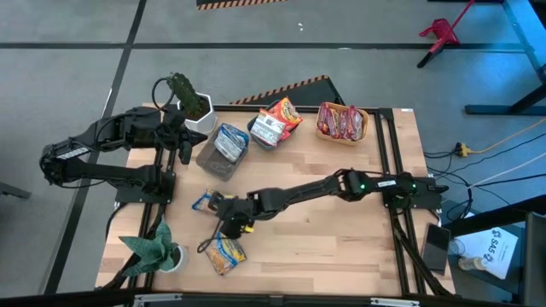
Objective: Sort Maruchan noodles
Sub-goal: Put the top blue noodle pack into the black bin
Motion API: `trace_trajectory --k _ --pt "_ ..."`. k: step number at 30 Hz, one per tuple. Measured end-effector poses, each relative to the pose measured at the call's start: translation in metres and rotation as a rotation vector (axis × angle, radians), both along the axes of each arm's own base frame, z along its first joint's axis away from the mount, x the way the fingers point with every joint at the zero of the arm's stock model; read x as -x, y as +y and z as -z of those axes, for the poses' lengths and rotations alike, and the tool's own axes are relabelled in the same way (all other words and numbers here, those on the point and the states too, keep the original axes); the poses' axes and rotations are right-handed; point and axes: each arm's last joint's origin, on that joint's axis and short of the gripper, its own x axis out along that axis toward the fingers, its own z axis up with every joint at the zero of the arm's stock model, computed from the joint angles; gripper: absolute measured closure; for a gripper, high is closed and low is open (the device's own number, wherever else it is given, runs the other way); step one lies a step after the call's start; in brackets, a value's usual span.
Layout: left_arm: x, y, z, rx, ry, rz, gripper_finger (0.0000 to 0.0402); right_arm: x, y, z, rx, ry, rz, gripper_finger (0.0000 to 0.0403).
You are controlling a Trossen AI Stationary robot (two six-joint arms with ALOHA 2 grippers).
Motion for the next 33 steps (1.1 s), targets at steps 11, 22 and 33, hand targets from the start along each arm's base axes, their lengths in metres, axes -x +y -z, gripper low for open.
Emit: trace_trajectory --k 11,22,33 --pt "0.0 0.0 0.0 -0.007 -0.003 -0.002 0.0401 0.008 -0.059 -0.082 -0.143 -0.155 0.108 0.0403" --pt "0.0 0.0 0.0 -0.01 -0.002 -0.007 0.0401 0.007 -0.112 -0.116 -0.269 -0.322 0.157 0.0403" --pt "0.001 0.002 -0.001 -0.066 0.013 -0.065 0.0401 0.003 -0.168 -0.103 -0.386 -0.398 0.29 0.0403"
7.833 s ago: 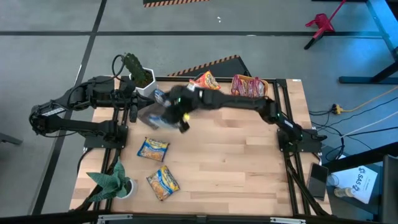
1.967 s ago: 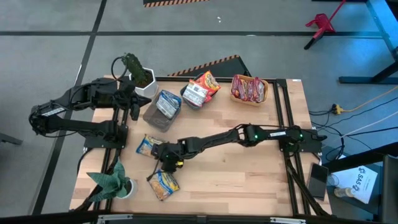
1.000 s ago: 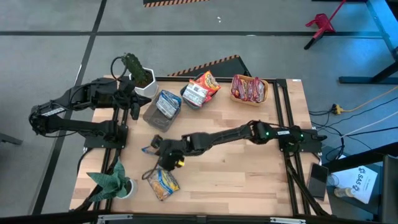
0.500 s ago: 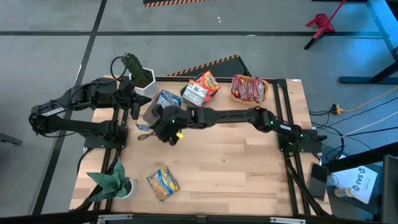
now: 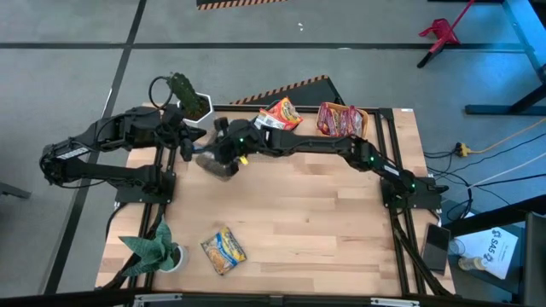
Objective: Sort Maruchan noodles
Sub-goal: Put the top blue noodle pack into the black bin
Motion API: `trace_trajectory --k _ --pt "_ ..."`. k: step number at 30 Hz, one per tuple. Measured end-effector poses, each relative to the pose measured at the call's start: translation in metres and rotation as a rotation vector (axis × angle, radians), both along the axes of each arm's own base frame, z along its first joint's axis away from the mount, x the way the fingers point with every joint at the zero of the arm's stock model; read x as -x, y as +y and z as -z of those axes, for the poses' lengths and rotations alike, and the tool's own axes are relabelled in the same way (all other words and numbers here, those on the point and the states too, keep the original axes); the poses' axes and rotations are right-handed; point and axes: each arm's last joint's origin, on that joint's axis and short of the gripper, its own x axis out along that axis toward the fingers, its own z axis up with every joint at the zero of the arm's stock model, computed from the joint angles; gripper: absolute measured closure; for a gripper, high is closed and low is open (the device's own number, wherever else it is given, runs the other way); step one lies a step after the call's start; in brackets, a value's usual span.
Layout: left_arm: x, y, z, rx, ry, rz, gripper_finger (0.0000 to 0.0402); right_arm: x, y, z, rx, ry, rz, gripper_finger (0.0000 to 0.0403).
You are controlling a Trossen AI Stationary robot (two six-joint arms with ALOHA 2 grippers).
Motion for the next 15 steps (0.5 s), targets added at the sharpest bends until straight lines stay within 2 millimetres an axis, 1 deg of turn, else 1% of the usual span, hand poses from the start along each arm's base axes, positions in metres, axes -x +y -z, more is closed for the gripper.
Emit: trace_trajectory --k 2,6,8,12,15 --pt "0.0 0.001 -0.001 -0.012 -0.011 -0.02 0.0401 -0.001 -0.01 0.01 -0.05 -0.025 0.026 0.0403" --pt "-0.002 0.002 -0.007 -0.04 -0.073 -0.039 0.0401 -0.002 -0.023 0.033 -0.105 -0.056 0.066 0.0403" --pt "-0.001 0.001 -0.01 -0.061 -0.091 -0.032 0.0401 -0.002 -0.025 0.041 -0.137 -0.099 0.09 0.0403" --pt "0.001 0.001 -0.01 -0.065 -0.094 -0.03 0.0401 0.001 -0.028 0.058 -0.153 -0.084 0.146 0.0403" --pt "0.001 0.001 -0.01 -0.063 -0.093 -0.03 0.0401 0.002 -0.028 0.067 -0.143 -0.081 0.179 0.0403"
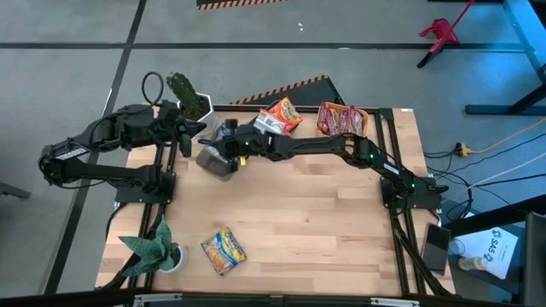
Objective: Sort Maruchan noodles
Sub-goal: Put the top blue noodle pack into the black bin
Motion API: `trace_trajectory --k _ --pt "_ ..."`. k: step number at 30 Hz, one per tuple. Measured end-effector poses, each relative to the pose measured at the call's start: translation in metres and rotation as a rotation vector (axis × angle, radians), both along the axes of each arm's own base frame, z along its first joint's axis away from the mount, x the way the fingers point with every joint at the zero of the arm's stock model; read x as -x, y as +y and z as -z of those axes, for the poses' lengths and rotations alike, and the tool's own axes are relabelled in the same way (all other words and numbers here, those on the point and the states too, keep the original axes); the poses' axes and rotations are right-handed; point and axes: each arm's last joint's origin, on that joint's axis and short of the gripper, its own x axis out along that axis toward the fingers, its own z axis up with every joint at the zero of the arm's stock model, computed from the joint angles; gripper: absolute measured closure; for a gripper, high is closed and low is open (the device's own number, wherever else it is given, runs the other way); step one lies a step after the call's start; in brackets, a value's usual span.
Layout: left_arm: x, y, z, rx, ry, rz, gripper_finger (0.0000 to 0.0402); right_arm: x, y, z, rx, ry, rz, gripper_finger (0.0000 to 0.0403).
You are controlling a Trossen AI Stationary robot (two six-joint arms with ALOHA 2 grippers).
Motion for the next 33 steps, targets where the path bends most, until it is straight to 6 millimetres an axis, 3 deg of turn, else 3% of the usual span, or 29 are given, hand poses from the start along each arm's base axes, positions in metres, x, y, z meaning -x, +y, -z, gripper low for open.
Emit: trace_trajectory --k 12,20,25,28,33 --pt "0.0 0.0 0.0 0.003 0.001 -0.001 0.0401 0.01 0.0 0.04 -0.008 0.01 0.057 0.0403" --pt "0.0 0.0 0.0 0.008 -0.003 -0.008 0.0401 0.013 0.0 0.045 -0.007 0.031 0.055 0.0399" --pt "0.0 0.0 0.0 0.008 -0.004 -0.009 0.0401 0.014 0.0 0.047 0.005 0.053 0.041 0.0348" --pt "0.0 0.0 0.0 0.008 -0.004 -0.009 0.0401 0.015 0.001 0.058 -0.004 0.116 0.035 0.0304" --pt "0.0 0.0 0.0 0.008 -0.004 -0.009 0.0401 0.016 0.0 0.05 -0.005 0.13 0.043 0.0255"
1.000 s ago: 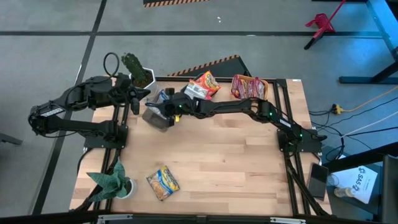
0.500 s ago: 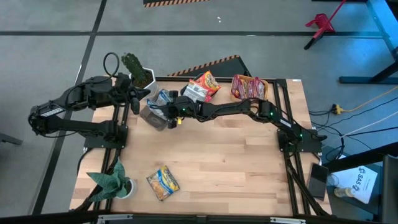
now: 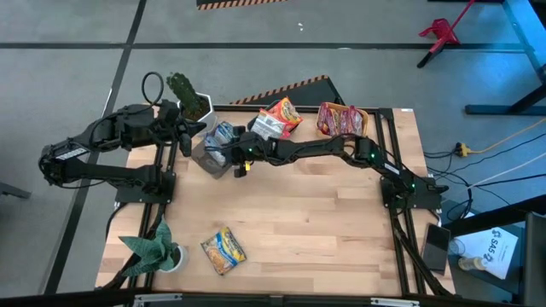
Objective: Sort Maruchan noodles
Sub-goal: Put the top blue noodle pack into the black bin, then put the blue noodle pack into the black bin
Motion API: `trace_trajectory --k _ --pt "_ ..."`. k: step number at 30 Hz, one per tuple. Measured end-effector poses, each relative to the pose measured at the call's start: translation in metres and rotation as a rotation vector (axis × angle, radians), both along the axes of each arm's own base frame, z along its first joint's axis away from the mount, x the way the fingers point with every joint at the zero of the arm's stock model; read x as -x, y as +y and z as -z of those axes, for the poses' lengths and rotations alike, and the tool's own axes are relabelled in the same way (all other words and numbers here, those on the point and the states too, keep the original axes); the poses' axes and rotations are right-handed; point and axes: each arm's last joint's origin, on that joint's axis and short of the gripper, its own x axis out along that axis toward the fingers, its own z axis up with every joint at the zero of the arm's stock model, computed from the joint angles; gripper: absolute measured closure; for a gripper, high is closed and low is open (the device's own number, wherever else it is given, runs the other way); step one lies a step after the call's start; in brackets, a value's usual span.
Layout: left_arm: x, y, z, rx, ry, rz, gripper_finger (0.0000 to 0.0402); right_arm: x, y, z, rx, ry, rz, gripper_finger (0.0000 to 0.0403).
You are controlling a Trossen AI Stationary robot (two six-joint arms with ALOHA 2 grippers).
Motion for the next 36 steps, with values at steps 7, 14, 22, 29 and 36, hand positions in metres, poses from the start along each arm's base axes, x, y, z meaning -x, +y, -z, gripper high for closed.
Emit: trace_trajectory --k 7,14,22,29,36 --pt "0.0 0.0 0.0 -0.004 0.002 0.002 0.0401 0.0 0.002 -0.029 -0.012 0.028 -0.02 0.024" --pt "0.0 0.0 0.0 -0.004 0.002 0.003 0.0401 0.003 0.013 -0.065 -0.087 0.05 -0.195 0.0239" --pt "0.0 0.0 0.0 -0.004 0.007 0.011 0.0401 0.006 0.094 -0.067 -0.135 0.13 -0.55 0.0239" --pt "0.001 -0.001 0.003 0.006 0.038 0.012 0.0401 0.016 0.2 -0.028 0.052 0.224 -0.749 0.0239" --pt "0.001 -0.001 0.003 0.017 0.035 0.029 0.0401 0.037 0.27 -0.022 0.123 0.258 -0.763 0.0239"
